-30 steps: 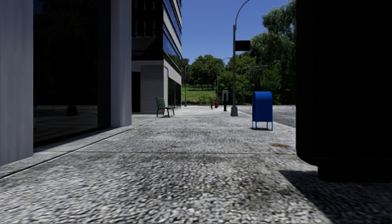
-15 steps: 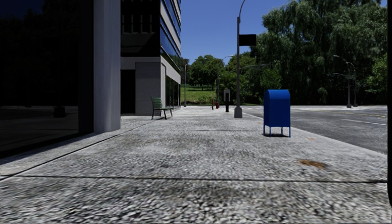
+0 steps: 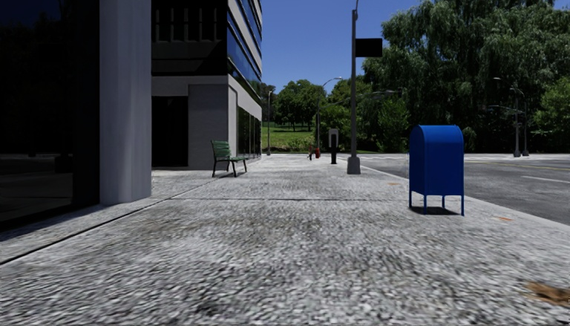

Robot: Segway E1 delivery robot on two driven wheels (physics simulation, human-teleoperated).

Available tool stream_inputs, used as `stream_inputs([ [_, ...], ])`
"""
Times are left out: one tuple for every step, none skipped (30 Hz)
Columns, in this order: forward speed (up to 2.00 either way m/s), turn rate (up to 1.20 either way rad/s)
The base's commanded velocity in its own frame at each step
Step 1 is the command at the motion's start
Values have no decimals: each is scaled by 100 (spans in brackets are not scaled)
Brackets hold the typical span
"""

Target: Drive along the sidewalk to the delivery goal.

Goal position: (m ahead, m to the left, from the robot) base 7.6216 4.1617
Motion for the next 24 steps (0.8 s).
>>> stream_inputs([
  [200,3],
  [200,8],
  [200,11],
  [200,11],
  [200,14],
  [200,17],
  [200,20],
  [200,24],
  [200,24],
  [200,25],
  [200,25],
  [200,26],
  [200,26],
  [200,27],
  [200,27],
  [200,27],
  [200,28],
  [200,28],
  [200,28],
  [200,28],
  [200,28],
  [200,28],
  [200,28],
  [200,28],
])
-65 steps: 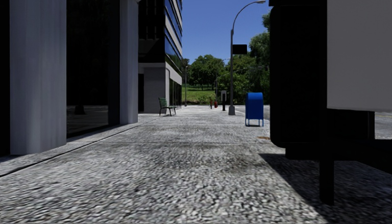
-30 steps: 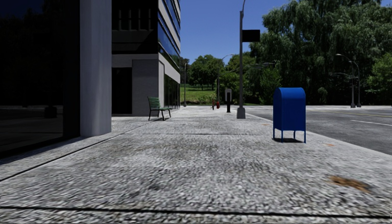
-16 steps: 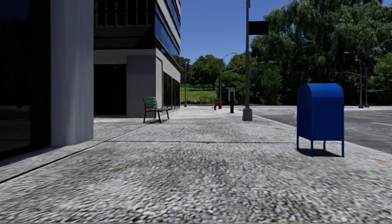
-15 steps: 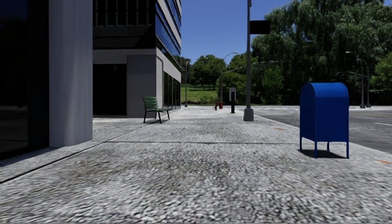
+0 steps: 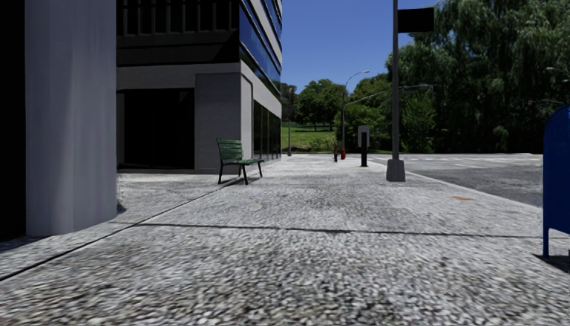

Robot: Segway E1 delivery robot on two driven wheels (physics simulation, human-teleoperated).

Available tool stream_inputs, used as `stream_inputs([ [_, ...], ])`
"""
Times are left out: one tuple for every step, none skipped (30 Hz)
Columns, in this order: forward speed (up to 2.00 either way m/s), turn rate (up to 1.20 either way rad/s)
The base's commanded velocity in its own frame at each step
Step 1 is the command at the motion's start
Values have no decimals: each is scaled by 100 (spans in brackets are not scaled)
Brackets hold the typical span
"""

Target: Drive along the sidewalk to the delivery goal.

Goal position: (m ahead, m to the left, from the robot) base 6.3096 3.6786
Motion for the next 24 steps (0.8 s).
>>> stream_inputs([
  [200,28],
  [200,28],
  [200,28],
  [200,29],
  [200,30],
  [200,33],
  [200,34],
  [200,34],
  [200,35],
  [200,36],
  [200,36],
  [200,37],
  [200,37],
  [200,37],
  [200,37],
  [200,37],
  [200,37],
  [200,37],
  [200,37],
  [200,37],
  [200,37],
  [200,37],
  [200,37],
  [200,37],
])
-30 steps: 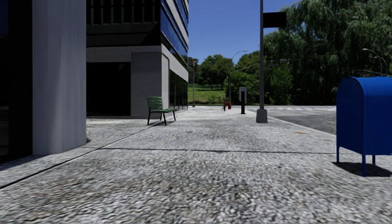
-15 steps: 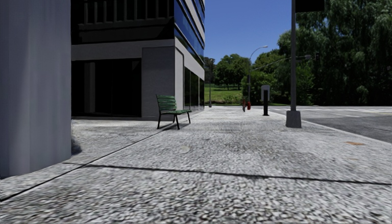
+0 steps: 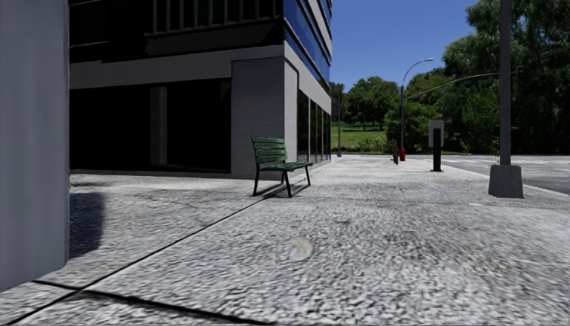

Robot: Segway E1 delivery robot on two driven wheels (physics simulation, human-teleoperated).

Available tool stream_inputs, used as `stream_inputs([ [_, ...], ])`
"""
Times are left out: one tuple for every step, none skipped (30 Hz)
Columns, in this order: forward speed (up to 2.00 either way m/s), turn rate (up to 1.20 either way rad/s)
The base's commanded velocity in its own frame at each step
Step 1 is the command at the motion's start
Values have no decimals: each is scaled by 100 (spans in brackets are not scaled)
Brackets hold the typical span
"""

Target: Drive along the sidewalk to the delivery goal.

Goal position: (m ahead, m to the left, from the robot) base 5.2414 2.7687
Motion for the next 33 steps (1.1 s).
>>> stream_inputs([
  [200,37],
  [200,37],
  [200,37],
  [200,37],
  [200,37],
  [200,40],
  [200,42],
  [200,42],
  [200,42],
  [200,43],
  [200,43],
  [200,43],
  [200,43],
  [200,43],
  [200,43],
  [200,43],
  [200,43],
  [200,43],
  [200,43],
  [200,43],
  [200,43],
  [200,43],
  [200,43],
  [200,43],
  [200,43],
  [200,43],
  [200,43],
  [200,43],
  [200,43],
  [200,43],
  [200,43],
  [200,43],
  [200,43],
])
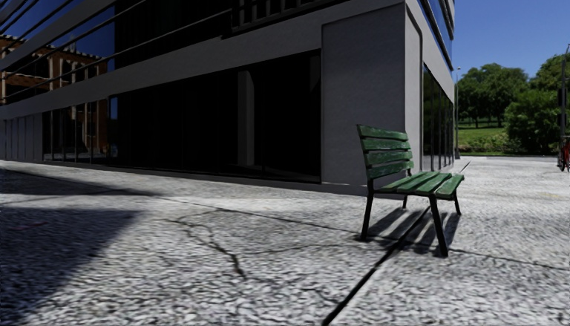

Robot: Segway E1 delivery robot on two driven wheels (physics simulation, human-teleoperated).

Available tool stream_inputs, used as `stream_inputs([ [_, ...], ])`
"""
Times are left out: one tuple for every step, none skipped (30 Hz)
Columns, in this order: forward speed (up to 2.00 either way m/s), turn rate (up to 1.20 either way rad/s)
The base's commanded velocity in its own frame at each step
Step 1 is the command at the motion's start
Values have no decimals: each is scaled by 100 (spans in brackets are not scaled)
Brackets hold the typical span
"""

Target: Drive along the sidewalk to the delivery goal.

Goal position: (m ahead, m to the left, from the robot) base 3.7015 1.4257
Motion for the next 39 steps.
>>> stream_inputs([
  [200,43],
  [200,43],
  [200,43],
  [200,43],
  [200,43],
  [200,43],
  [200,43],
  [200,43],
  [200,43],
  [200,43],
  [200,43],
  [200,43],
  [200,43],
  [200,43],
  [200,43],
  [200,43],
  [200,43],
  [200,43],
  [200,43],
  [200,43],
  [200,43],
  [200,32],
  [200,21],
  [200,21],
  [200,0],
  [200,0],
  [200,0],
  [200,0],
  [200,0],
  [200,0],
  [200,0],
  [200,0],
  [200,0],
  [200,0],
  [200,0],
  [200,0],
  [200,0],
  [200,0],
  [196,0],
])
